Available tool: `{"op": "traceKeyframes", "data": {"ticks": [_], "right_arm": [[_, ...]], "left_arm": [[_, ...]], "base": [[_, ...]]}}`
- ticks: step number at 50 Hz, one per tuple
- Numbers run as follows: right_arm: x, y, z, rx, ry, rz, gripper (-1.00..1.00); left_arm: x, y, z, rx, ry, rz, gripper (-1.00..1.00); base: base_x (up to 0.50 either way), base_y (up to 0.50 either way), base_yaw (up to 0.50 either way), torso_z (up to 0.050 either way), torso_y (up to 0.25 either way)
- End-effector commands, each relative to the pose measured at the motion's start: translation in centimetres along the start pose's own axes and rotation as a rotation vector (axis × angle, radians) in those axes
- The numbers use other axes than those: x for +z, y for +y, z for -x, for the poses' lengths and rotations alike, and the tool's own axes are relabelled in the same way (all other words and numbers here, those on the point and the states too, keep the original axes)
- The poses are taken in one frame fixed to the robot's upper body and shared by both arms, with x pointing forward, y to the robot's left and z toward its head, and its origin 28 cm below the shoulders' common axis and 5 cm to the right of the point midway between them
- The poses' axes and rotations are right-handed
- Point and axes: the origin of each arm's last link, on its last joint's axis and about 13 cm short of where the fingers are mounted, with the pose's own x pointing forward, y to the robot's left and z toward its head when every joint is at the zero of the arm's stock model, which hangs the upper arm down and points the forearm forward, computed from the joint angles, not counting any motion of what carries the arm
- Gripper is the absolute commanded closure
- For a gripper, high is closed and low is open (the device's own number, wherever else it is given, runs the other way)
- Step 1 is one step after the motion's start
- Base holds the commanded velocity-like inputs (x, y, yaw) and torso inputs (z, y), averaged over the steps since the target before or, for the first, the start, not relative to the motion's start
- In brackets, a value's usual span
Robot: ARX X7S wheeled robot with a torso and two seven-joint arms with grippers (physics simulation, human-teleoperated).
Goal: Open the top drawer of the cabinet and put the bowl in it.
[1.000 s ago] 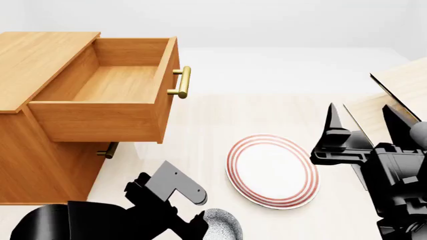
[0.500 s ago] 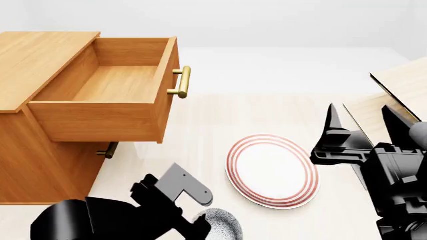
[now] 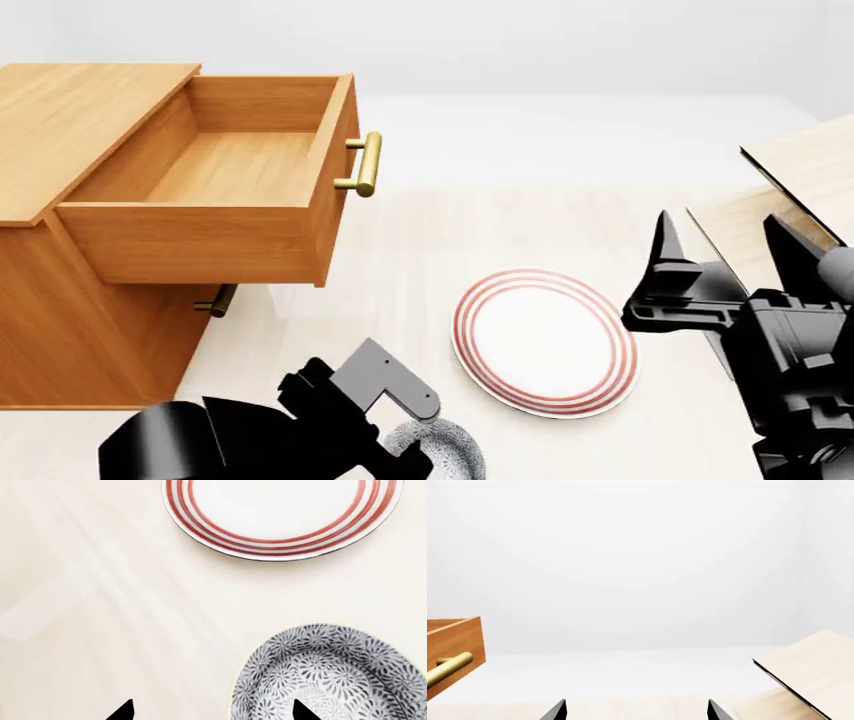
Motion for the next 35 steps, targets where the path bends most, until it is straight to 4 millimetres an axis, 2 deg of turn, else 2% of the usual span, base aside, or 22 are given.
{"op": "traceKeyframes", "data": {"ticks": [1,35], "right_arm": [[-0.3,0.0,0.0,-0.002,0.005,-0.001,-1.0],[-0.7,-0.1,-0.2,0.001,0.018,-0.003,-1.0]], "left_arm": [[-0.3,-0.2,-0.9,-0.009,0.018,-0.006,-1.0],[-1.1,-0.4,-3.5,-0.028,0.066,0.009,-1.0]], "base": [[0.0,0.0,0.0,0.0,0.0],[0.0,0.0,0.0,0.0,0.0]]}}
